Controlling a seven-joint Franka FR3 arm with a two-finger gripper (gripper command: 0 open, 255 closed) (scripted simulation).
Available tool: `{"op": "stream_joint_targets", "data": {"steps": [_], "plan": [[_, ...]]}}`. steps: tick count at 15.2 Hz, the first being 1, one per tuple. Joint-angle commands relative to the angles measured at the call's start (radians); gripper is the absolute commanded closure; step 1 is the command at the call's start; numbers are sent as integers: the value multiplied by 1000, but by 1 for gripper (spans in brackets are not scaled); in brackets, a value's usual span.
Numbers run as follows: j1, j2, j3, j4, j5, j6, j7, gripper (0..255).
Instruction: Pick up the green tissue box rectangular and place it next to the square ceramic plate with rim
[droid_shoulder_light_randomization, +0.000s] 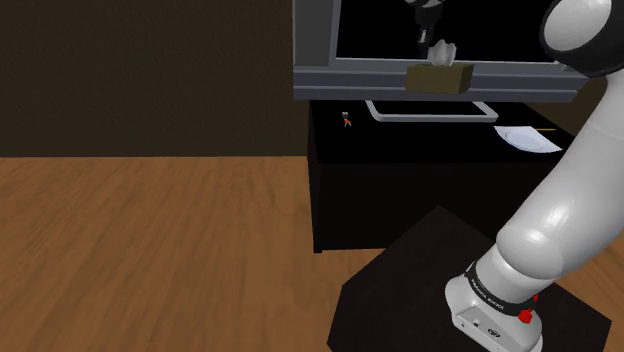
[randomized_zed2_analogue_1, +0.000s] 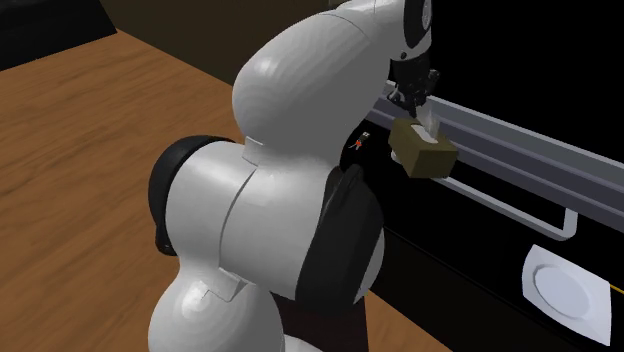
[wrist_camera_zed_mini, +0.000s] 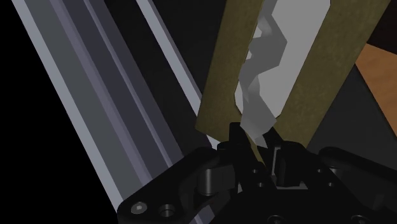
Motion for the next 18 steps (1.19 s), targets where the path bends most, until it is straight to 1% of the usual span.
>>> {"op": "stream_joint_targets", "data": {"steps": [1, 5, 10, 18], "plan": [[-26, -15, -19, -28, 4, 30, -40, 255], [-77, -31, -58, -55, 19, 72, -124, 255], [-144, -26, -108, -59, 49, 118, -239, 255], [-263, 38, -183, 2, 137, 171, -441, 255]]}}
